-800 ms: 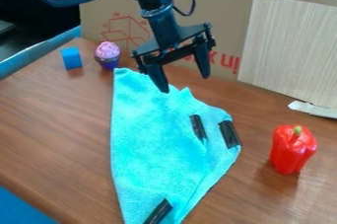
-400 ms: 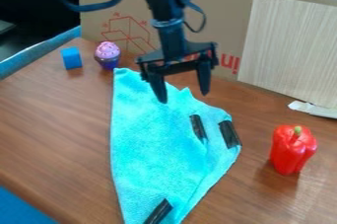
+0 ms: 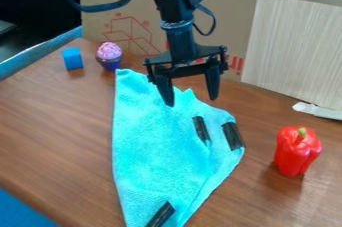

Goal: Fold the cloth from the bottom to the top

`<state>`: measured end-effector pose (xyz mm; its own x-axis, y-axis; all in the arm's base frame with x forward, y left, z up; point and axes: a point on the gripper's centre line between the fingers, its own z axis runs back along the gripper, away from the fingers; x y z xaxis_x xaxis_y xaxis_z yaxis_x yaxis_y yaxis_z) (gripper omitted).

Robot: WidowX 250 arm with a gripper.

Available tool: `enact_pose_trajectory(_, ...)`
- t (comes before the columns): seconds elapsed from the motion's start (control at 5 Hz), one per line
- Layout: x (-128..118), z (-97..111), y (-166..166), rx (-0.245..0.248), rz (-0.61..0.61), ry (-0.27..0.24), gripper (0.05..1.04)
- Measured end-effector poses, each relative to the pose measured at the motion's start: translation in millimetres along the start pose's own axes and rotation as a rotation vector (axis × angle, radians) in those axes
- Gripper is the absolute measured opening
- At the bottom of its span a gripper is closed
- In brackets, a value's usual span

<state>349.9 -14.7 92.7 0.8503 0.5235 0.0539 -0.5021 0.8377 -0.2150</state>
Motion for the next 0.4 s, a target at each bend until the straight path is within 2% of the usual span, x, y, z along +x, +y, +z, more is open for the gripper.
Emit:
enact_pose_trajectory(0.2,-21.7,-5.7,0.3,0.033,-0.062,-0.019,0.999)
enact_pose_trajectory(0.4,-53.9,0.6,-2.0,0.052,-0.141,-0.072,0.999)
